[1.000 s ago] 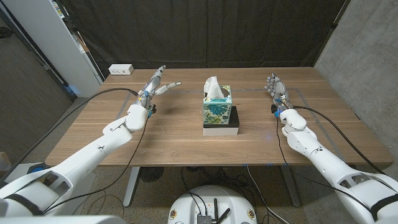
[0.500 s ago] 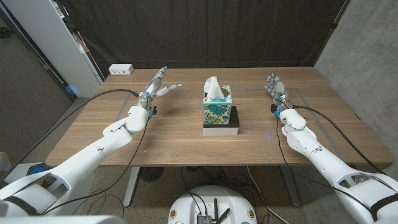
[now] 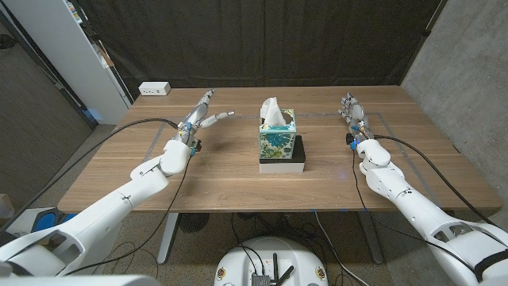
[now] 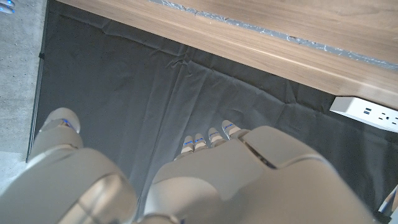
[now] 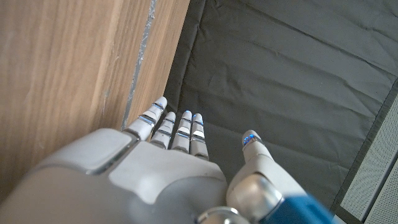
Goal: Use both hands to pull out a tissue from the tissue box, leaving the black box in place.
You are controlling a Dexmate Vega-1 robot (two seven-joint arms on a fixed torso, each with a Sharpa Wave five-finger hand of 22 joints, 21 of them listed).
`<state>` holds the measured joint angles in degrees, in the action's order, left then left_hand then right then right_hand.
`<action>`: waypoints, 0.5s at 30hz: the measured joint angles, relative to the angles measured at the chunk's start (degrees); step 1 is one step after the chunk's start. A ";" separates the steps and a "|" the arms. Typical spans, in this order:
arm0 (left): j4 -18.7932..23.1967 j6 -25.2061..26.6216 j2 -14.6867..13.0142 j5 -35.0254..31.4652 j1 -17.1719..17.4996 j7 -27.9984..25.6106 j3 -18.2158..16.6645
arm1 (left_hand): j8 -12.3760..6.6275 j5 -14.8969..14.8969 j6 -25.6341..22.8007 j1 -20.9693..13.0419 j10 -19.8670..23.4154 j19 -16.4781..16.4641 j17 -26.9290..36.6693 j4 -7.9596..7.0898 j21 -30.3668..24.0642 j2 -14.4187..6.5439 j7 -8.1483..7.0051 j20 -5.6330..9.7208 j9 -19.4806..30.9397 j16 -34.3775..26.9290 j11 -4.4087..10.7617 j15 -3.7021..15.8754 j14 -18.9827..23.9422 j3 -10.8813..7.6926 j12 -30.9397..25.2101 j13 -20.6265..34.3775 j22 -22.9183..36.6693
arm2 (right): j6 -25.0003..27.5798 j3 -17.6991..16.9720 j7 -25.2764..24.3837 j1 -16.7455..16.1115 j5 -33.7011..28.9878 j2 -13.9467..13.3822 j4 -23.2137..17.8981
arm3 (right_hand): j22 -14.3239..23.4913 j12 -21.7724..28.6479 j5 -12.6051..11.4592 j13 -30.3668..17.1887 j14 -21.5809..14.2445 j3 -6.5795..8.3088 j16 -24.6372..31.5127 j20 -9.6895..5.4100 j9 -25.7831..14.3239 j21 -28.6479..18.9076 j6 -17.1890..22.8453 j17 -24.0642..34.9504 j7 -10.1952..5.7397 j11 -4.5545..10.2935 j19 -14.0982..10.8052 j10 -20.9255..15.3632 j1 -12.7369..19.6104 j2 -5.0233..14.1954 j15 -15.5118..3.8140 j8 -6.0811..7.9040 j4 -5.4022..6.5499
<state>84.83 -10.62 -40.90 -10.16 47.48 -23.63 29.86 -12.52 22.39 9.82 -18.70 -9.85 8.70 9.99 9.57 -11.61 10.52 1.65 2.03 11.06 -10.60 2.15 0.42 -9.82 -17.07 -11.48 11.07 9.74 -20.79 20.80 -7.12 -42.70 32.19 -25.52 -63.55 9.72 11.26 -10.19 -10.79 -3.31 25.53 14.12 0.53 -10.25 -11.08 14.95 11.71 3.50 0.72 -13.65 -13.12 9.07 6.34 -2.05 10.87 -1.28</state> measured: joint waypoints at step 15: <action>4.46 0.39 -1.05 0.33 4.33 -1.19 -1.84 | -0.42 0.29 0.00 -0.75 0.00 -0.62 0.00 -0.30 0.00 -0.15 0.00 0.00 -0.15 0.00 0.00 0.00 0.00 0.76 -0.28 0.00 -0.01 | 0.11 0.00 -0.54 -0.15 -0.29 0.03 -0.52 | 0.00 0.00 0.00 0.00 0.00 -0.25 0.00 -0.01 0.00 0.00 0.00 0.01 0.00 0.00 0.00 0.01 0.00 0.00 0.00 0.00 -0.24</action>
<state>89.30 -10.23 -41.94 -9.82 51.81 -24.82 28.02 -12.94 22.68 9.82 -19.45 -9.85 8.09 9.99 9.27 -11.61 10.37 1.64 2.03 10.92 -10.60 2.15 0.42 -9.82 -16.31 -11.76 11.07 9.74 -20.68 20.80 -7.67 -42.85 31.90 -25.49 -64.06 9.72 11.26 -10.19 -10.79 -3.31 25.28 14.12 0.52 -10.25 -11.08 14.94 11.72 3.50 0.72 -13.65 -13.11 9.07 6.34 -2.06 10.87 -1.52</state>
